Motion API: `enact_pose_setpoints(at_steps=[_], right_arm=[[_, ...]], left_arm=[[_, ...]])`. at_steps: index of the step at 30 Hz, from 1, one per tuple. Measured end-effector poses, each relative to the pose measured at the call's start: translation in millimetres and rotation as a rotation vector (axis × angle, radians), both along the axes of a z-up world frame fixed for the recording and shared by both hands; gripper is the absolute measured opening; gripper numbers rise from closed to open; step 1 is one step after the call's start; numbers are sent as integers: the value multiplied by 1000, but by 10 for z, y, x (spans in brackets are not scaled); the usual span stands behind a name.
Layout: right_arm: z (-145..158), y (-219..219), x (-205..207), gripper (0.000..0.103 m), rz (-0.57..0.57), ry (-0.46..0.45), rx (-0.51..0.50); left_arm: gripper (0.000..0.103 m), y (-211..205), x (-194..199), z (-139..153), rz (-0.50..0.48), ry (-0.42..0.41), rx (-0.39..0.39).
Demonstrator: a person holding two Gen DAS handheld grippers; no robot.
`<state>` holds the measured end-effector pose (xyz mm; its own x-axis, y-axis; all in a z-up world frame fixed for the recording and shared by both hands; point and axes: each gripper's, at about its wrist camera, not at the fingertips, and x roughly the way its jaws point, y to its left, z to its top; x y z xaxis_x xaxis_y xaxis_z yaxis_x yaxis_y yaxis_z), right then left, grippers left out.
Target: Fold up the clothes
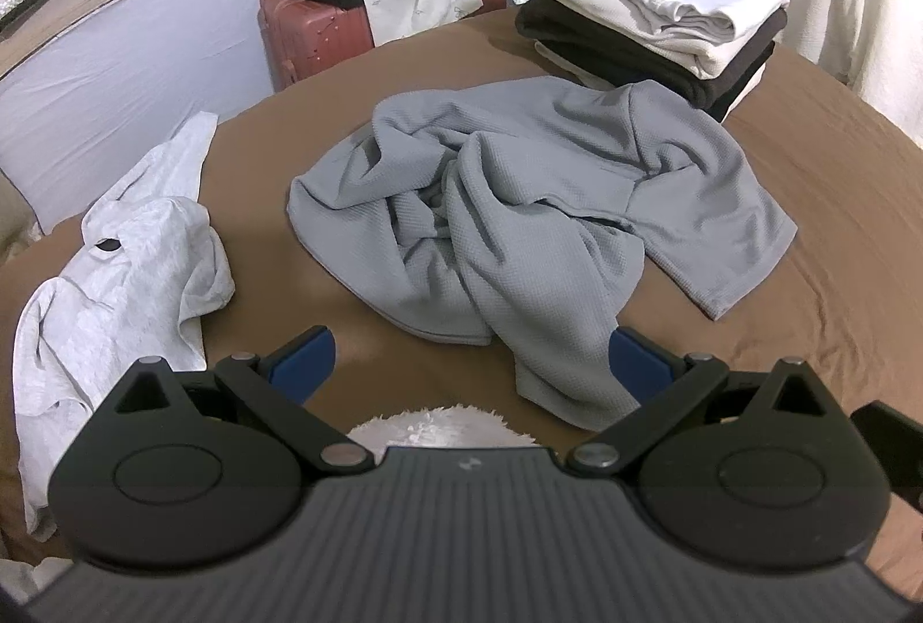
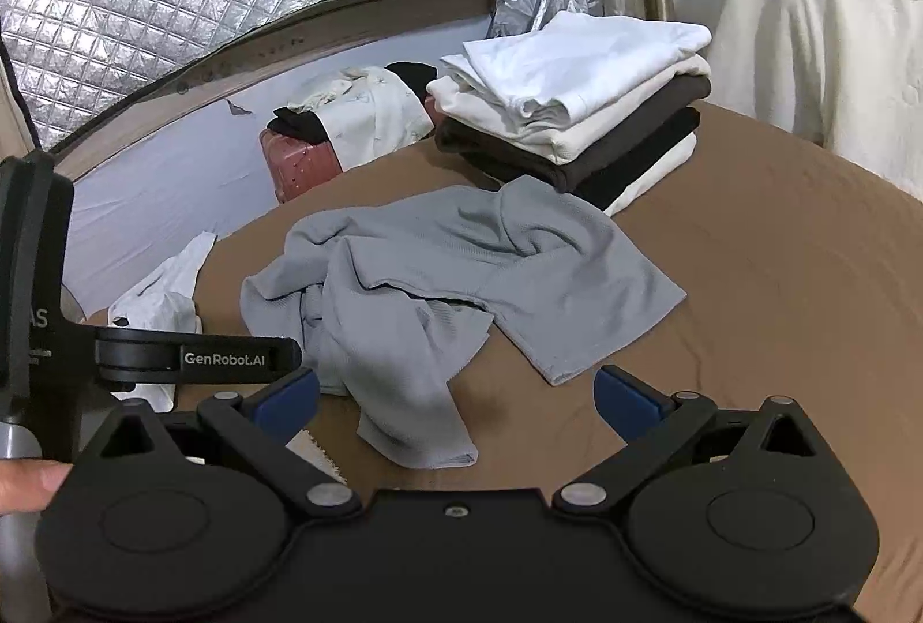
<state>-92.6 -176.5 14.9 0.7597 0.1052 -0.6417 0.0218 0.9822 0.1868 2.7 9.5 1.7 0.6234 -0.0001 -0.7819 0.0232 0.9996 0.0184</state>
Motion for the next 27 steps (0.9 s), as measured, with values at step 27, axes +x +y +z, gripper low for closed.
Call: enact_pose_setpoints(at_steps=[27], right_arm=[[-120, -28, 67, 103, 3, 31, -27]], left_arm=[[103, 94, 163, -167, 9, 59, 0]])
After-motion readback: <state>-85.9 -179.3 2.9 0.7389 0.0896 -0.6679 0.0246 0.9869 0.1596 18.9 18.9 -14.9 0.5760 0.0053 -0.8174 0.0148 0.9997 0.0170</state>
